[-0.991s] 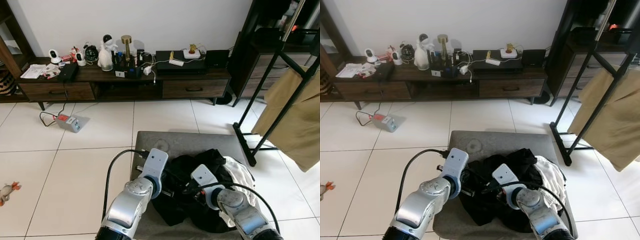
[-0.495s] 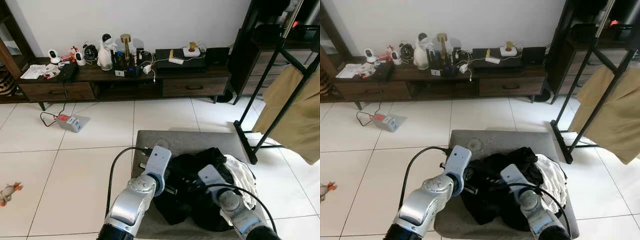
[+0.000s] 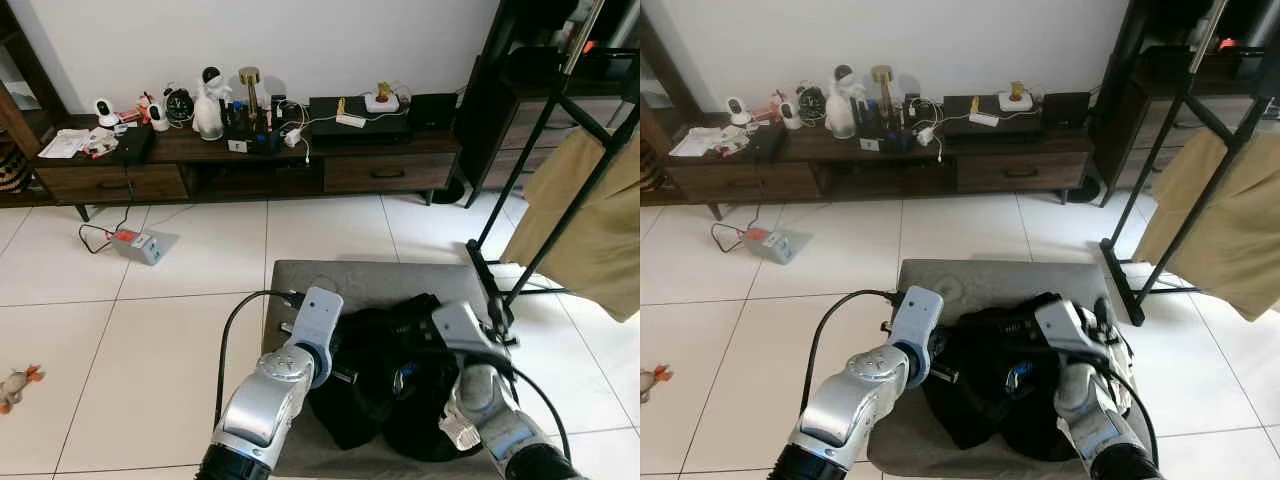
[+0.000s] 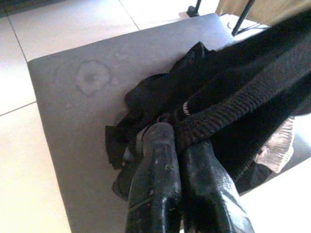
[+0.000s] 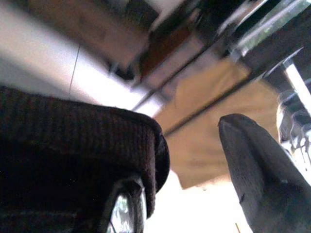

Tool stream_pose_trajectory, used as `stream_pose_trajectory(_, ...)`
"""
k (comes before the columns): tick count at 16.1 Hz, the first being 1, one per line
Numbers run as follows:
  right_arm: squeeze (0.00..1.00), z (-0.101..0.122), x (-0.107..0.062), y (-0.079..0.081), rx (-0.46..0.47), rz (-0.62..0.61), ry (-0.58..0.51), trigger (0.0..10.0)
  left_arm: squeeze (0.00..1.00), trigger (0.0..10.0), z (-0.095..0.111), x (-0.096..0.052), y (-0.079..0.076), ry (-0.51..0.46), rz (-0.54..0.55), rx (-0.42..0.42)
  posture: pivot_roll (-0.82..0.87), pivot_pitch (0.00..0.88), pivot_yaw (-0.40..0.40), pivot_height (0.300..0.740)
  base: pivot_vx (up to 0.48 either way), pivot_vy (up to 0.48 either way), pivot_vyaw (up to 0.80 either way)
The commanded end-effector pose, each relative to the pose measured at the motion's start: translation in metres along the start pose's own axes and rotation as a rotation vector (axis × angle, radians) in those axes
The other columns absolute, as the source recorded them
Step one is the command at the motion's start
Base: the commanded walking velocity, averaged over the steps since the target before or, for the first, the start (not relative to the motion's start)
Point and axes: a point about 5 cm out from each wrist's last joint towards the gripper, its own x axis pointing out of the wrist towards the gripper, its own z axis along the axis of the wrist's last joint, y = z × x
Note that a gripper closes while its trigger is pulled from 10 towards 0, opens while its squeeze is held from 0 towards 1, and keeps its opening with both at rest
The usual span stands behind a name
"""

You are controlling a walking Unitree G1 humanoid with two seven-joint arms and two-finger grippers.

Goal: Hang hanger

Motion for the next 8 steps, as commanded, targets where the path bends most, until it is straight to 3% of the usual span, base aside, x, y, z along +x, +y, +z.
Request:
stream_pose_trajectory(1,0.00,0.011,0.003,-0.005,0.058,-0.029,-0.074,10.0,0.00,0.0,0.000,0.000,0.006,0.005,0.025,0.007,0.05,0.153,-0.027,0.740,0.000,0.000,0.00)
stream_pose_trajectory(2,0.00,0.010,-0.002,0.006,0.054,0.032,-0.061,10.0,0.00,0.0,0.000,0.000,0.006,0.004,0.029,0.006,0.05,0.154,-0.028,0.740,0.000,0.000,0.00)
stream_pose_trajectory(4,0.00,-0.016,-0.010,0.020,0.083,0.124,0.146,10.0,0.00,0.0,0.000,0.000,0.008,0.004,0.035,0.005,0.06,0.151,-0.024,0.740,0.000,0.000,0.00)
stream_pose_trajectory(5,0.00,-0.022,-0.011,0.021,0.103,0.138,0.196,10.0,0.00,0.0,0.000,0.000,0.009,0.004,0.037,0.005,0.06,0.150,-0.023,0.740,0.000,0.000,0.00)
stream_pose_trajectory(6,0.00,-0.021,-0.008,0.017,0.096,0.126,0.185,10.0,0.00,0.0,0.001,0.000,0.009,0.004,0.039,0.006,0.06,0.151,-0.021,0.740,0.000,0.000,0.00)
stream_pose_trajectory(8,0.00,0.001,0.006,0.001,0.122,0.038,0.054,10.0,0.00,0.0,0.001,0.000,0.011,0.003,0.044,0.006,0.06,0.149,-0.021,0.740,0.000,0.000,0.00)
